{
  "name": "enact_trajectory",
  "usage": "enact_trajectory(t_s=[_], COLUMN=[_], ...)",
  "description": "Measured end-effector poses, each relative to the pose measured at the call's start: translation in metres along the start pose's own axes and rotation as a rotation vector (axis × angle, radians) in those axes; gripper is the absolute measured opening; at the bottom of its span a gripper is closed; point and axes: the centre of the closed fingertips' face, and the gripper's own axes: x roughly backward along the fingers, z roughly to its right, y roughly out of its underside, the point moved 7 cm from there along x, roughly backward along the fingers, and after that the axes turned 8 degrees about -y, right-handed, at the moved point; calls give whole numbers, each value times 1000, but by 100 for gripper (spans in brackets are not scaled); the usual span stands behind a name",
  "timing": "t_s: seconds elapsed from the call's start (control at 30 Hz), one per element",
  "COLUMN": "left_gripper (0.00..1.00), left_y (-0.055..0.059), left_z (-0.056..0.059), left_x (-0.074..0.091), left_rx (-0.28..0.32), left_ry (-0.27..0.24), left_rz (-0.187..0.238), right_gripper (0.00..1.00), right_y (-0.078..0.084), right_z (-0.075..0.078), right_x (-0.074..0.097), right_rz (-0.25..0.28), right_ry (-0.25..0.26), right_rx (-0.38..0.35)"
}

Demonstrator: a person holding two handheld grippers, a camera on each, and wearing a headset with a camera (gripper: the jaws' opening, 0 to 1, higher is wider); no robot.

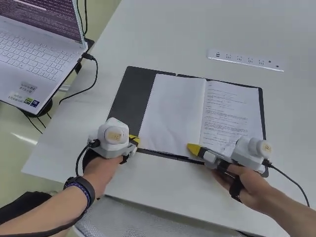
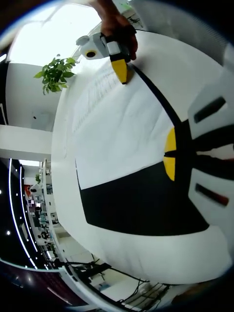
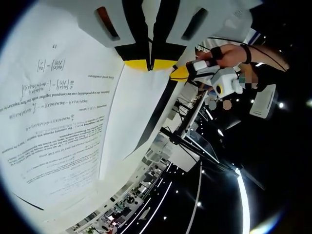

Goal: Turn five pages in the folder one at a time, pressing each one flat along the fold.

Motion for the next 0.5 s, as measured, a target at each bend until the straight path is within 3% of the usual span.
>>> enact_trajectory(t_s=[0.3,0.5], left_gripper=[0,0], left_y=[-1,-6], left_z=[3,5], left_x=[2,6], left_rx=[35,61], left_ry=[-36,-49], left_rz=[-24,-64], right_gripper=[0,0], right_y=[9,16], right_z=[-2,-5], right_x=[11,23], right_rz=[-41,-76], right_ry=[-1,-3], right_rx=[-22,-27])
